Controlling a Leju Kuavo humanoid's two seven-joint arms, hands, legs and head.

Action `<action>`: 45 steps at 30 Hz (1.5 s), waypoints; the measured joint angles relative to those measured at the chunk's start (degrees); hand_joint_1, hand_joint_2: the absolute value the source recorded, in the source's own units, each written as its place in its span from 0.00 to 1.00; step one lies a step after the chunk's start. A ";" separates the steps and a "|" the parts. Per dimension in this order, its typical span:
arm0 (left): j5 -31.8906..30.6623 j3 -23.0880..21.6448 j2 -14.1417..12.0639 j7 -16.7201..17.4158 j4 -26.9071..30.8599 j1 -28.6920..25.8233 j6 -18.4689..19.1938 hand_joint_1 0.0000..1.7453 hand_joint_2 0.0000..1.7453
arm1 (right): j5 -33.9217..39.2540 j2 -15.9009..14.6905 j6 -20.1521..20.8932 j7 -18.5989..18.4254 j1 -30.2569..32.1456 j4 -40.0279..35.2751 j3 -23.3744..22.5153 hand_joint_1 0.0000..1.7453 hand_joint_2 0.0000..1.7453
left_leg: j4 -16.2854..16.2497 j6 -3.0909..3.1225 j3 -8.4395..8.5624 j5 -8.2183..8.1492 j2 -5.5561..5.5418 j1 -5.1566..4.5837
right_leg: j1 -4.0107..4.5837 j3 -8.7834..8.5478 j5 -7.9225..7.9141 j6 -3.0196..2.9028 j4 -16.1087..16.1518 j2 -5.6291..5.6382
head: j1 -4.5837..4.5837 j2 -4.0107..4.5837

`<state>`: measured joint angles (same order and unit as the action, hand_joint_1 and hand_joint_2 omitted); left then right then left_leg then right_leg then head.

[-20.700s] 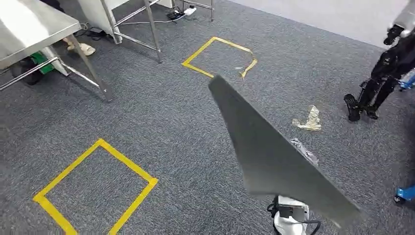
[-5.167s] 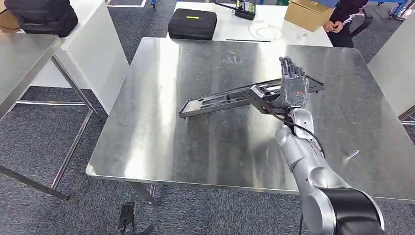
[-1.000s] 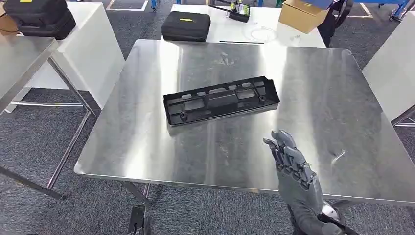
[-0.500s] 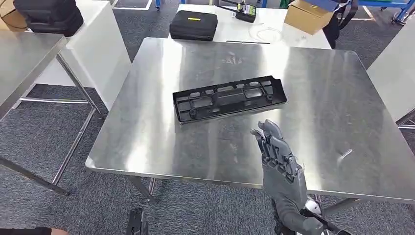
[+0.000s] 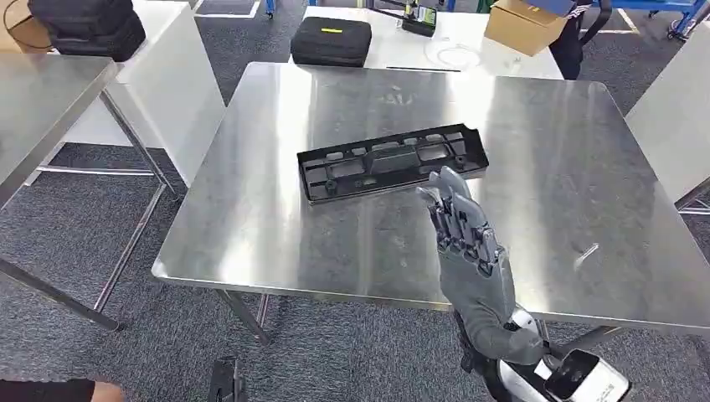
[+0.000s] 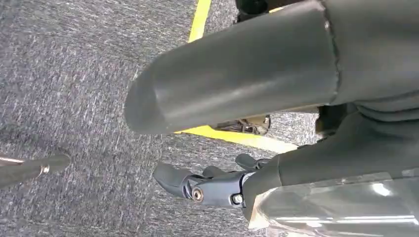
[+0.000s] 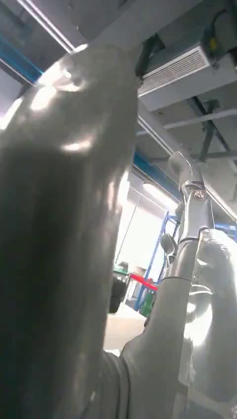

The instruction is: Take the parts from the cabinet and place them on the table.

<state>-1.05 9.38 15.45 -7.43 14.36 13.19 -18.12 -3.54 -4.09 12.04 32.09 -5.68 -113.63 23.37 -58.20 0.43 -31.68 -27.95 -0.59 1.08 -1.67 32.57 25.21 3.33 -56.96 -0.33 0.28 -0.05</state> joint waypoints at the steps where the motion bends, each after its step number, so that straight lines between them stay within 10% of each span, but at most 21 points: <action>1: 0.00 0.02 -0.09 0.05 0.00 -0.01 0.07 0.00 0.00 | 0.02 0.04 -0.02 0.00 -0.23 0.13 0.04 0.00 0.00 | -0.16 0.33 -0.32 0.16 -0.01 -0.23 | -0.12 0.13 -0.28 0.41 0.18 0.00 | 0.09 -0.02; 4: 0.00 0.04 -0.26 0.20 0.02 0.22 0.13 0.00 0.00 | 0.11 0.02 -0.28 -0.02 -0.82 0.87 0.04 0.00 0.00 | 0.53 2.38 -0.88 1.48 0.17 -0.46 | -0.46 1.14 0.24 1.27 -0.22 0.02 | 0.09 0.00; 7: 0.02 0.07 -0.42 0.22 0.11 0.51 0.26 0.00 0.00 | 0.22 0.02 -0.63 -0.02 -1.51 2.08 0.11 0.00 0.00 | 0.52 3.58 -2.39 2.50 0.35 -0.79 | -0.22 5.91 7.36 0.26 -12.56 0.07 | 0.02 -0.02; 9: 0.20 0.09 -0.59 0.24 0.11 0.47 0.48 0.00 0.00 | 0.31 0.00 -0.76 0.28 -1.62 2.97 0.19 0.00 0.00 | 0.47 3.80 -3.43 3.25 0.37 -1.23 | 0.09 7.58 9.46 0.56 -18.64 0.09 | 0.05 -0.02; 12: 0.55 0.20 -0.83 0.24 0.11 0.53 0.48 0.00 0.00 | 0.39 -0.09 -0.87 0.52 -2.01 3.72 0.24 0.00 0.00 | 0.44 3.81 -4.43 4.27 0.24 -1.80 | 0.49 -0.26 5.97 1.01 -7.45 0.08 | 0.04 -0.02; 14: 0.61 0.28 -0.81 0.24 0.13 0.59 0.52 0.00 0.00 | 0.39 -0.09 -0.87 0.55 -2.68 3.89 0.33 0.00 0.00 | 0.38 3.42 -4.80 4.86 0.23 -2.02 | 1.13 -5.62 5.49 -0.18 1.33 0.06 | 0.07 -0.02; 18: 0.63 0.42 -0.92 0.26 0.13 0.63 0.61 0.00 0.00 | 0.44 -0.15 -0.87 0.66 -2.93 4.31 0.41 0.00 0.00 | 0.81 2.03 -5.07 6.18 0.37 -2.15 | 1.45 -4.30 3.72 -1.33 1.31 0.16 | -0.02 0.00; 19: 0.63 0.46 -1.07 0.26 0.13 0.68 0.59 0.00 0.00 | 0.44 -0.11 -0.87 0.66 -3.07 4.39 0.44 0.00 0.00 | 0.25 1.78 -5.56 5.52 0.27 -1.85 | 0.27 -4.30 3.06 -1.81 1.52 0.00 | -0.04 -0.02; 21: 0.70 0.63 -1.20 0.29 0.13 0.67 0.59 0.00 0.00 | 0.44 -0.04 -0.89 0.66 -3.18 4.63 0.50 0.00 0.00 | -5.46 0.90 -7.62 -1.03 0.31 -1.53 | 0.40 -3.36 2.04 -2.88 1.51 -0.08 | 0.22 -0.02; 24: 0.87 0.76 -1.55 0.31 0.11 0.65 0.66 0.00 0.00 | 0.24 0.09 -1.05 0.66 -3.22 5.46 0.91 0.00 0.00 | -17.46 -0.31 -10.82 -6.40 0.35 -0.65 | 0.39 -1.63 0.81 -2.56 1.24 -0.19 | 0.22 -0.02; 26: 1.05 0.83 -1.77 0.33 0.11 0.68 0.85 0.00 0.00 | 0.09 0.13 -1.09 0.70 -3.24 6.10 1.22 0.00 0.00 | -14.83 -0.66 -7.97 -4.18 0.40 -0.14 | 0.13 -0.77 0.41 -2.01 0.89 -0.21 | 0.24 -0.02; 29: 1.25 0.85 -2.05 0.33 0.13 0.88 1.18 0.00 0.00 | -0.42 0.31 -1.11 0.79 -3.67 6.84 1.92 0.00 0.00 | -0.18 -1.24 1.77 -1.46 0.35 0.47 | 0.08 0.33 0.14 -1.41 -0.26 -0.25 | 0.22 -0.02; 34: 1.79 0.98 -2.27 0.31 0.13 0.93 1.18 0.00 0.00 | -0.85 0.66 -1.11 0.85 -4.11 7.85 2.99 0.00 0.00 | 0.25 2.04 0.08 0.40 0.13 0.00 | 0.33 1.65 -0.99 0.90 -0.38 -0.20 | 0.11 0.00; 39: 2.16 1.42 -2.32 0.13 0.13 0.95 0.96 0.00 0.00 | -0.94 0.68 -0.85 0.83 -4.63 8.94 3.56 0.00 0.00 | 0.22 3.45 -3.00 2.83 0.33 -0.76 | 0.29 7.88 9.26 -0.30 -18.20 0.06 | 0.00 -0.02; 41: 2.56 1.66 -2.36 -0.09 0.13 0.93 0.76 0.00 0.00 | -0.96 0.74 -0.63 0.72 -4.69 9.49 3.89 0.00 0.00 | 0.19 3.43 -4.10 3.73 0.32 -0.93 | 0.35 5.42 7.82 0.48 -16.47 0.05 | 0.02 0.00; 43: 2.91 1.79 -2.34 -0.22 0.13 0.93 0.57 0.00 0.00 | -0.96 0.87 -0.59 0.66 -5.26 9.82 4.26 0.00 0.00 | 0.19 3.14 -4.90 4.58 0.24 -1.01 | 0.49 -1.19 4.69 0.89 -6.51 0.06 | 0.00 -0.02; 45: 3.08 2.08 -2.27 -0.28 0.13 0.95 0.41 0.00 0.00 | -0.92 1.11 -0.44 0.61 -6.17 10.06 4.52 0.00 0.00 | 0.10 2.50 -5.47 5.35 0.19 -1.30 | 1.14 -6.60 5.48 -0.08 1.58 0.05 | 0.00 0.00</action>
<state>2.03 11.45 13.18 -7.72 14.49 14.14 -17.70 -4.46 -2.97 11.61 32.70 -11.84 -103.58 27.89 -58.09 2.93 -37.15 -22.61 -0.40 -0.21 -0.53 25.98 30.69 3.24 -55.38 -0.28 0.28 -0.04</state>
